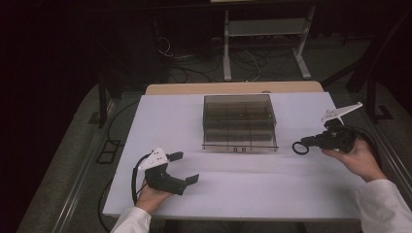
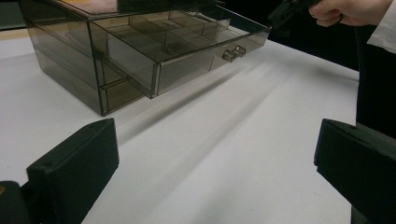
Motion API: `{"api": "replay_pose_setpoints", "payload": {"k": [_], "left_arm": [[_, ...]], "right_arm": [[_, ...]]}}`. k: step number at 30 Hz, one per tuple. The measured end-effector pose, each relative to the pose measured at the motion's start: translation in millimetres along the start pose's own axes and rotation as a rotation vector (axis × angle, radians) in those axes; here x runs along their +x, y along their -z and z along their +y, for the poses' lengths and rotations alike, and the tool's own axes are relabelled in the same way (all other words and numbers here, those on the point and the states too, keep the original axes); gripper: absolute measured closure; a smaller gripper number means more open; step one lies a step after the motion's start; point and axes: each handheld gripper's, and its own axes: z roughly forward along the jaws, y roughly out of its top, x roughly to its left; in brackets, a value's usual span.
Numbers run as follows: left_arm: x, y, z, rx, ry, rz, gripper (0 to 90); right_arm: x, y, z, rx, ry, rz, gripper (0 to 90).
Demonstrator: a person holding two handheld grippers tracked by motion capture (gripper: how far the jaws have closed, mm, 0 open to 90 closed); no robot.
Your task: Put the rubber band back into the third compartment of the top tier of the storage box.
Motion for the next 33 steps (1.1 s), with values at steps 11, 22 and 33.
{"api": "replay_pose_setpoints", "payload": {"k": [11,22,33], "left_arm": [[0.1,-0.1,0.0,0.000,0.000,0.001,0.0],[0.1,0.0,0.0,-0.001,0.000,0.000,0.0],[0.3,0.2,0.1,-0.003,0.002,0.000,0.0]], "right_arm": [[3.9,3.7,12.6,-0.012,0.019,0.004,86.6],[6.8,6.3,22.2,-0.016,0.035,0.007,86.6],[11.2,9.2,32.0,-0.016,0.056,0.006,86.6]]}}
